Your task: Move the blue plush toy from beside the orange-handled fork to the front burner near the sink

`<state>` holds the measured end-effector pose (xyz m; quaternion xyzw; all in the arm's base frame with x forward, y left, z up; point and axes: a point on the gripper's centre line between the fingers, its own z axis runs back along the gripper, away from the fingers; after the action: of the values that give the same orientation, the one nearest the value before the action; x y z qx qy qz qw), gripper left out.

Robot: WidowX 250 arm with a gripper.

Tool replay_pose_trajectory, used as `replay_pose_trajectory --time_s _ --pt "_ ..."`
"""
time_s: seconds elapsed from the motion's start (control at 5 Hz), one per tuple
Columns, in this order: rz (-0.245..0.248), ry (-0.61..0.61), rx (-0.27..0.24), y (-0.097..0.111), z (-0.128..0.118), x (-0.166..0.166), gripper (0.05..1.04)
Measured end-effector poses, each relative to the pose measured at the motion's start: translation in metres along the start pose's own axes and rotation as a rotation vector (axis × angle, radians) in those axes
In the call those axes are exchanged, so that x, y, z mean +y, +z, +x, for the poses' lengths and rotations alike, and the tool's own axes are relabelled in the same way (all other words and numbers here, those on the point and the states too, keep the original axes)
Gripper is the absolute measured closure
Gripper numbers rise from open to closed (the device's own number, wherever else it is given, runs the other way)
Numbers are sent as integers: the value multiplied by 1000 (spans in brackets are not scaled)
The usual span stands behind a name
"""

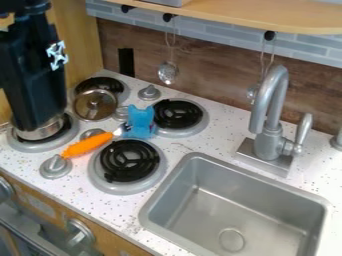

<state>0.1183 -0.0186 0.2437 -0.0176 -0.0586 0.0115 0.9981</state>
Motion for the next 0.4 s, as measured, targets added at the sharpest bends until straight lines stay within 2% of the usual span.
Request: replay_pose_trajectory --time_s 0.2,0.4 --pt "4 4 7 -4 1 1 81" --pt "48 126 70 -50 44 42 81"
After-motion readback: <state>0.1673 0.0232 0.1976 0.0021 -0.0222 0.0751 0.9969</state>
